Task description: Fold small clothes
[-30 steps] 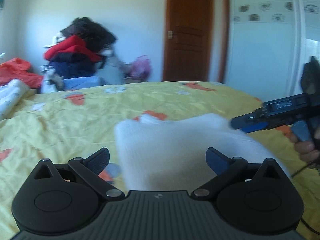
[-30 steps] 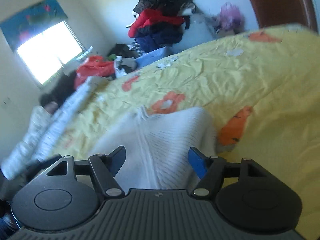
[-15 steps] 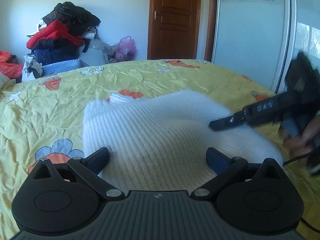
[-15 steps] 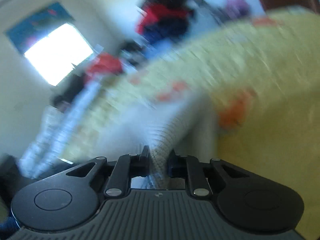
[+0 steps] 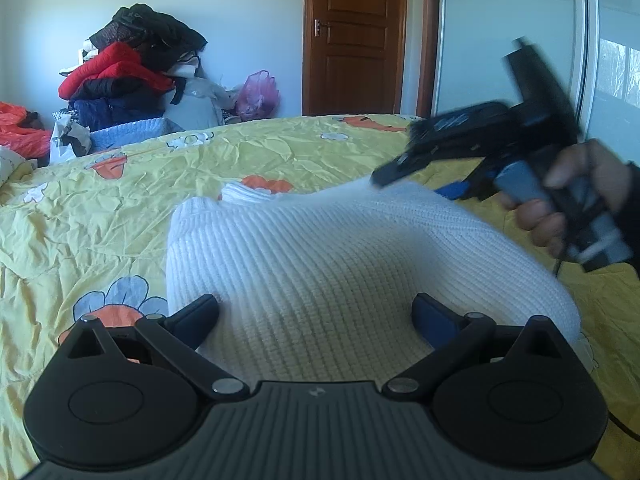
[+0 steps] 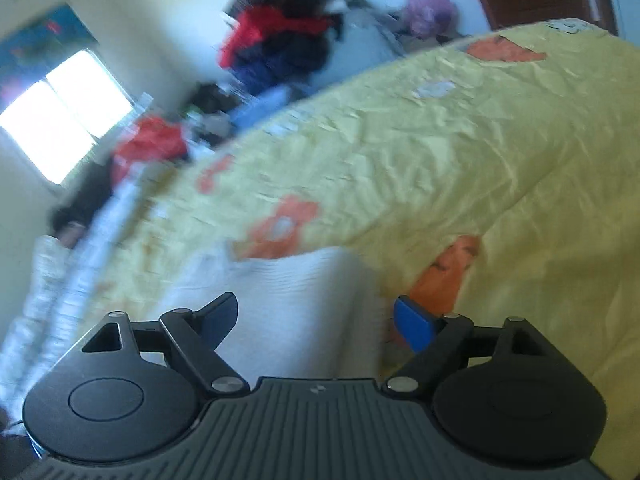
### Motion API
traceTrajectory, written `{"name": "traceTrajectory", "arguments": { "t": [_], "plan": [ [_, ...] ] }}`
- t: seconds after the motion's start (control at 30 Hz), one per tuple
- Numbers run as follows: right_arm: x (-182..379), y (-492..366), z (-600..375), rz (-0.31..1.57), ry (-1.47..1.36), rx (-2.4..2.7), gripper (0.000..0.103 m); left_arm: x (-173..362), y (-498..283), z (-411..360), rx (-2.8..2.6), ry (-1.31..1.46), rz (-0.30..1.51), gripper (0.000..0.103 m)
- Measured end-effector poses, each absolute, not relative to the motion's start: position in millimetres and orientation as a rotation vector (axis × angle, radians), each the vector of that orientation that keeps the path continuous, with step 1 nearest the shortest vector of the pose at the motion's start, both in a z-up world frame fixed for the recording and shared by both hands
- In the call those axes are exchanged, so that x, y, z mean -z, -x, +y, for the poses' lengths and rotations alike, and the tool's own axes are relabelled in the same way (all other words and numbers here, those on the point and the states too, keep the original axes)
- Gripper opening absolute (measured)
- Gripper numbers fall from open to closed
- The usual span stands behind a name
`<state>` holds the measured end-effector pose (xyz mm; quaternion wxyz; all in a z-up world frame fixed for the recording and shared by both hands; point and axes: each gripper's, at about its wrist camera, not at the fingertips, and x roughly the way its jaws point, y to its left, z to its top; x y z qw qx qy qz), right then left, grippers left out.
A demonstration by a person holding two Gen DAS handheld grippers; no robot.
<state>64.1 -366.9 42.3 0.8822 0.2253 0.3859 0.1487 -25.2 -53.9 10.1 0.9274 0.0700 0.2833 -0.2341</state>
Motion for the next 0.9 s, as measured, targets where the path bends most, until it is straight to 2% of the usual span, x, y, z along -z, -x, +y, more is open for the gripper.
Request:
{"name": "traceTrajectory", "arguments": {
  "t": [0.13,0.17,0.23,0.27,0.33,0.4,0.5,0.53,0.63,0.7,0.8,0.9],
  "plan": [
    [-22.5,-80.6,-355.8,0.867,-0.470,-0.360,0.067,-9.9,25.3,-53.3,0.482,-0.144,0.582,0.103],
    [-21.3,-80.4,-353.8,0.842,-0.447,-0.366,0.059,-10.1,25.1,-53.2,0.484,-0.145,0.582,0.103],
    [-23.8,-81.9,-358.3,0.812,-0.445,-0.373,0.029,-10.8,24.3,-53.5,0.487,-0.147,0.585,0.103],
    [-27.9,-82.6,-362.8,0.797,-0.469,-0.382,0.025,-10.9,24.0,-53.5,0.488,-0.147,0.586,0.103],
    [-36.9,-81.0,-367.2,0.759,-0.473,-0.404,0.025,-10.8,22.9,-54.2,0.487,-0.146,0.585,0.103],
    [-26.6,-87.4,-364.4,0.796,-0.439,-0.385,0.024,-11.0,21.4,-56.0,0.484,-0.145,0.585,0.103],
    [-16.9,-90.1,-361.1,0.787,-0.435,-0.369,0.028,-11.7,21.1,-56.2,0.480,-0.142,0.590,0.103],
    [-18.5,-88.6,-358.7,0.784,-0.431,-0.358,0.040,-13.3,21.9,-54.7,0.479,-0.139,0.594,0.103],
    [-30.8,-74.7,-350.9,0.769,-0.376,-0.302,0.064,-25.9,31.1,-40.1,0.469,-0.103,0.594,0.103],
    [-45.2,-52.2,-353.2,0.725,-0.355,-0.298,0.066,-32.6,41.6,-19.4,0.452,-0.053,0.568,0.103],
    [-59.5,-7.6,-363.6,0.669,-0.369,-0.372,0.076,-28.6,54.4,22.4,0.415,0.066,0.593,0.103],
    [-59.9,36.1,-374.0,0.682,-0.404,-0.418,0.076,-18.1,74.7,49.6,0.390,0.132,0.580,0.103]
  ]
}}
